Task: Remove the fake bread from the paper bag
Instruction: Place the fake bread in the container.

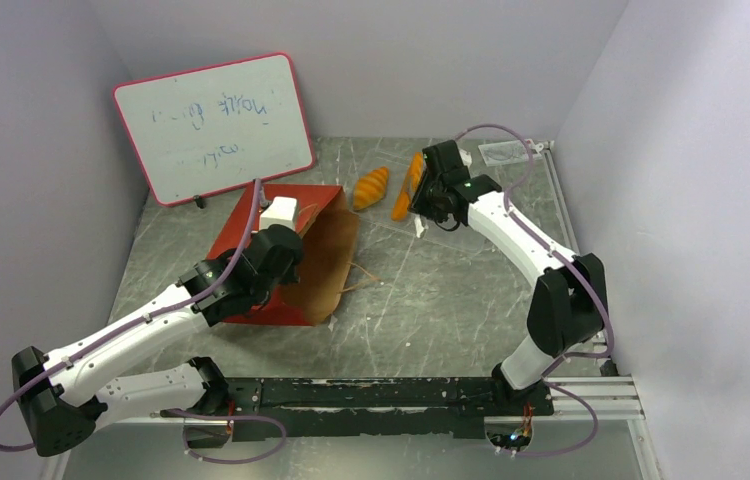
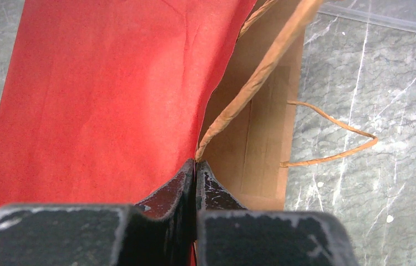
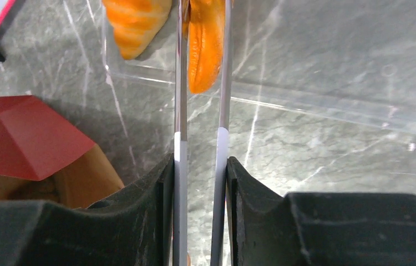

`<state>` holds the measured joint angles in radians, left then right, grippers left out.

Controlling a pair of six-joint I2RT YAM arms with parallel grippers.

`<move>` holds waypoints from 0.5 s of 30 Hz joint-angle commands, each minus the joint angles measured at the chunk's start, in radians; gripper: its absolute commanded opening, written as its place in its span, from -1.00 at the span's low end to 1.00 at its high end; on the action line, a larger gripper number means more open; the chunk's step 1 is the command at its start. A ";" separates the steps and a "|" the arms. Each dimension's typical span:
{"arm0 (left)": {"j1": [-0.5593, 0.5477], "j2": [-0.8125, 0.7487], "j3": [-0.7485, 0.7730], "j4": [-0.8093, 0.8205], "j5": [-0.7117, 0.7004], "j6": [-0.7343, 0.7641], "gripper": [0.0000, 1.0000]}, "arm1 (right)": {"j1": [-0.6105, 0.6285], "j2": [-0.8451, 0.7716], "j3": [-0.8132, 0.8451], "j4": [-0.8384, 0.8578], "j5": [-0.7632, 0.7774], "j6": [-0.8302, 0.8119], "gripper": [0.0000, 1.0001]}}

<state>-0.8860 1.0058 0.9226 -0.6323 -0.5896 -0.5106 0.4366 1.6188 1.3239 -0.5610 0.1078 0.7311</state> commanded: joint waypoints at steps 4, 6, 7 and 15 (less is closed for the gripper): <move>0.006 -0.014 0.031 0.027 0.025 0.010 -0.86 | 0.006 0.007 0.135 -0.120 0.168 -0.110 -1.00; 0.005 -0.011 0.031 0.030 0.025 0.015 -0.86 | 0.034 0.051 0.187 -0.161 0.202 -0.120 -1.00; 0.006 -0.009 0.031 0.032 0.030 0.019 -0.86 | 0.047 0.078 0.226 -0.189 0.225 -0.123 -1.00; 0.005 -0.012 0.035 0.049 0.059 0.040 -0.86 | 0.130 0.322 0.477 -0.345 0.304 -0.122 -1.00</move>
<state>-0.8860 1.0058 0.9226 -0.6254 -0.5659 -0.4900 0.5453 1.8786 1.7329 -0.8295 0.3420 0.6182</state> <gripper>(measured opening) 0.076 0.361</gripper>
